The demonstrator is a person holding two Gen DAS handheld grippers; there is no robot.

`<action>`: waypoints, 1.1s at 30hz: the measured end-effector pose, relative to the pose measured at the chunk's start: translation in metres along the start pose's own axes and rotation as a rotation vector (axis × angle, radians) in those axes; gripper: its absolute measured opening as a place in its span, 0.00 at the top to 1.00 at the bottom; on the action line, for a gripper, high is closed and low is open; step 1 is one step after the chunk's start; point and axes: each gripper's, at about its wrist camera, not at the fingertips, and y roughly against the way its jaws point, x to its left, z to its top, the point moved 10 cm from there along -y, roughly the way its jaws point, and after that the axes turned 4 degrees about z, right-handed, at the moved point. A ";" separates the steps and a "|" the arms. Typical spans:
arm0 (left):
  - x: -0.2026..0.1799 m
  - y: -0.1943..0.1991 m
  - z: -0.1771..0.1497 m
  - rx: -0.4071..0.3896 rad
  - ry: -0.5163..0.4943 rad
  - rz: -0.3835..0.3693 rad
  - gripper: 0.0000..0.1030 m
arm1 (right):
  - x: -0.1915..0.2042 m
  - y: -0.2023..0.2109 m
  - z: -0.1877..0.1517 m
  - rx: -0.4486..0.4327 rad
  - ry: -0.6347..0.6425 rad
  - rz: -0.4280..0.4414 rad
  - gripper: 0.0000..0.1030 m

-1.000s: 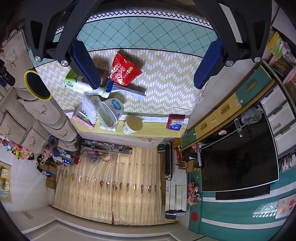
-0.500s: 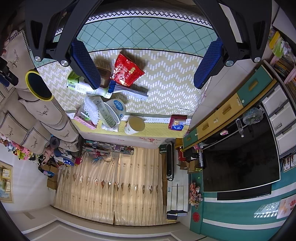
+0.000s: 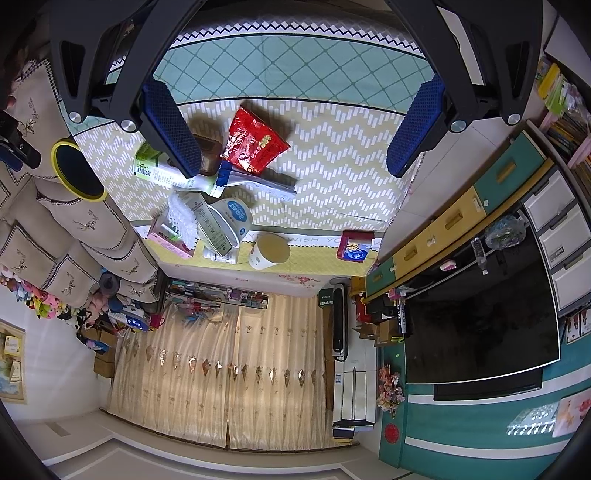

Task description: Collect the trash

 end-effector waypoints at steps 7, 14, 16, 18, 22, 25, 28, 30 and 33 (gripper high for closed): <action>-0.001 -0.001 -0.002 0.004 -0.001 -0.003 0.04 | -0.001 -0.001 -0.001 0.005 0.001 0.002 0.06; -0.002 -0.002 -0.003 0.005 -0.001 -0.003 0.04 | 0.000 -0.002 -0.001 0.005 0.000 0.002 0.06; -0.002 -0.002 -0.003 0.006 0.000 -0.003 0.04 | 0.000 -0.002 -0.001 0.006 0.000 0.002 0.06; -0.002 -0.002 -0.003 0.006 0.000 -0.003 0.04 | 0.001 -0.003 -0.001 0.007 0.000 0.004 0.06; -0.002 -0.003 -0.004 0.007 0.000 -0.004 0.04 | 0.001 -0.003 -0.001 0.007 0.000 0.004 0.06; -0.004 -0.003 -0.007 0.009 -0.003 -0.005 0.04 | 0.001 -0.004 -0.002 0.010 0.000 0.004 0.06; -0.005 -0.003 -0.008 0.009 -0.003 -0.004 0.04 | 0.001 -0.004 -0.003 0.010 -0.002 0.005 0.06; -0.005 -0.003 -0.008 0.010 -0.003 -0.003 0.04 | 0.001 -0.004 -0.003 0.011 -0.001 0.005 0.06; -0.005 -0.003 -0.008 0.012 -0.002 -0.005 0.04 | 0.001 -0.005 -0.004 0.013 -0.001 0.006 0.06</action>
